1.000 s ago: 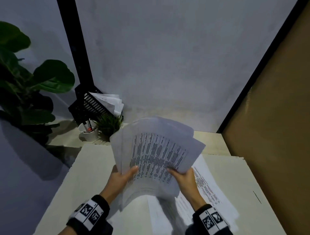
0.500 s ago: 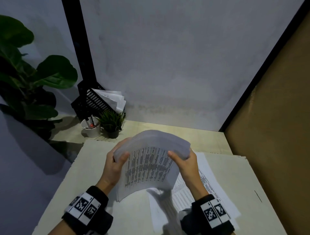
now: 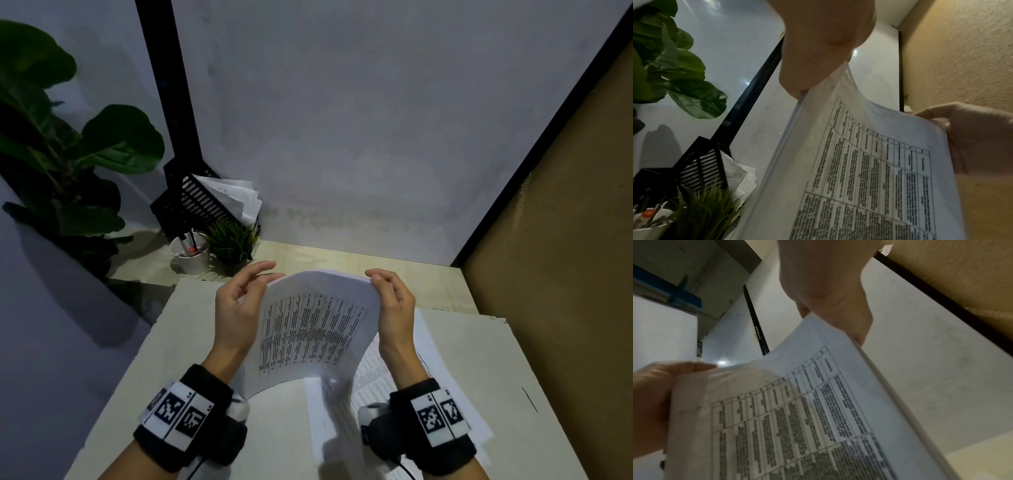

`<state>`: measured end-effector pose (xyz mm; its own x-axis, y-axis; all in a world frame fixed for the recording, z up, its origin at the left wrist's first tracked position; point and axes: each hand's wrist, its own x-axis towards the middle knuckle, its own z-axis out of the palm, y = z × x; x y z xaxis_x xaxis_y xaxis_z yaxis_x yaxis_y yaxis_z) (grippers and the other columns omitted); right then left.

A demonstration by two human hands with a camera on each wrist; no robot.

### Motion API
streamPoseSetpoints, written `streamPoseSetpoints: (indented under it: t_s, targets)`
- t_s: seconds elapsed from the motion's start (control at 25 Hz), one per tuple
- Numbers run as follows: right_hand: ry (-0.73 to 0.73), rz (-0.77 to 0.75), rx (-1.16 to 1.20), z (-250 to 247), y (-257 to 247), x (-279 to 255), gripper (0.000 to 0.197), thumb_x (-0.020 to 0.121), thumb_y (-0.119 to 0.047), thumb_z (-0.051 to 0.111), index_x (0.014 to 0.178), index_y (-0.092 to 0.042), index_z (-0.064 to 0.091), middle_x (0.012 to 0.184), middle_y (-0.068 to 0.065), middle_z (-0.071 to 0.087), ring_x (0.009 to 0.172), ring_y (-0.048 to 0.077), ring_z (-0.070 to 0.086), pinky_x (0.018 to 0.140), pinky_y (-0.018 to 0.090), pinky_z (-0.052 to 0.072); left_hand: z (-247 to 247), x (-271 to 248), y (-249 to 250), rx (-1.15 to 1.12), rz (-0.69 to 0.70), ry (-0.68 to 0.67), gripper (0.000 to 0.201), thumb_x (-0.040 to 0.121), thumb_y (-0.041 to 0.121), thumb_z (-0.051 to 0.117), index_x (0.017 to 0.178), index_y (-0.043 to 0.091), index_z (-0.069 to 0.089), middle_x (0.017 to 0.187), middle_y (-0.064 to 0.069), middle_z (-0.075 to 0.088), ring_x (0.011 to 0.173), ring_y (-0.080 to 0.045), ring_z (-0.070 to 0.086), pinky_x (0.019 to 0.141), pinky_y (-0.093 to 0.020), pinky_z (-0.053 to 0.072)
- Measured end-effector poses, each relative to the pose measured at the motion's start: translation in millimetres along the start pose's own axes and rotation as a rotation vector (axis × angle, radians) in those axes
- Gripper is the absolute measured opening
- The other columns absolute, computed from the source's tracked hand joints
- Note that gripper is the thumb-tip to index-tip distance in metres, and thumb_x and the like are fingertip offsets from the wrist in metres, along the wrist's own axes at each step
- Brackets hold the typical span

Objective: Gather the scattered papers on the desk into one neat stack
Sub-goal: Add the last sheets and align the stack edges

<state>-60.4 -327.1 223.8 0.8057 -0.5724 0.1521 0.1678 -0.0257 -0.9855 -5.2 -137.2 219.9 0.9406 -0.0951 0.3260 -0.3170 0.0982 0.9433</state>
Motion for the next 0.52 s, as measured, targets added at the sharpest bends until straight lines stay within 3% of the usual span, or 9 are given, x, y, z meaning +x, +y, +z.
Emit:
streamPoseSetpoints:
  t_s: [0.12,0.2,0.28,0.36,0.44,0.52]
  targets:
    - [-0.133,0.048,0.050,-15,13,3,0.033,0.072,-0.042,0.059,0.094,-0.017,0.063,0.089,-0.005,0.062,0.074,0.001,0.060,0.064,0.019,0.050,-6,-3,-3,-0.002,-0.012,-0.069,0.038,0.067,0.046,0.055,0.098,0.025,0.061,0.081,0.025,0.071,0.078,0.005,0.064,0.063,-0.007,0.049]
    - [-0.268,0.188,-0.012,-21,26,2,0.051,0.062,-0.046,0.074,0.101,-0.016,0.063,0.094,-0.002,0.068,0.082,0.007,0.067,0.079,0.032,0.056,-13,-5,-19,0.009,-0.129,-0.139,0.042,0.058,0.049,0.066,0.095,0.030,0.061,0.083,0.013,0.071,0.080,0.000,0.066,0.059,-0.014,0.052]
    - [-0.338,0.253,-0.122,-19,33,-4,0.028,0.069,-0.024,0.077,0.093,-0.024,0.064,0.089,-0.004,0.071,0.084,0.013,0.068,0.090,0.045,0.052,-17,-7,-35,0.036,-0.335,-0.187,0.046,0.054,0.046,0.078,0.092,0.027,0.060,0.087,0.003,0.068,0.090,-0.015,0.068,0.060,-0.023,0.053]
    - [-0.312,0.231,-0.159,-16,35,-5,0.026,0.073,-0.004,0.072,0.084,-0.026,0.065,0.076,-0.007,0.074,0.080,0.012,0.067,0.087,0.044,0.054,-21,-7,-37,0.005,-0.418,-0.191,0.041,0.055,0.038,0.081,0.088,0.023,0.061,0.080,-0.003,0.072,0.093,-0.026,0.068,0.059,-0.025,0.054]
    - [-0.310,0.193,-0.100,-18,30,-1,0.028,0.067,0.001,0.076,0.079,-0.023,0.067,0.071,-0.009,0.075,0.075,0.012,0.068,0.081,0.038,0.055,-28,-4,-32,-0.052,-0.375,-0.201,0.060,0.035,0.052,0.083,0.085,0.023,0.064,0.075,0.003,0.075,0.080,-0.015,0.071,0.057,-0.023,0.057]
    - [-0.347,0.154,-0.049,-21,25,0,0.031,0.054,-0.013,0.084,0.078,-0.021,0.067,0.070,-0.008,0.075,0.073,0.009,0.069,0.075,0.032,0.056,-35,-4,-26,-0.096,-0.318,-0.217,0.066,0.028,0.060,0.082,0.081,0.025,0.067,0.073,0.006,0.074,0.072,-0.009,0.070,0.061,-0.024,0.058]
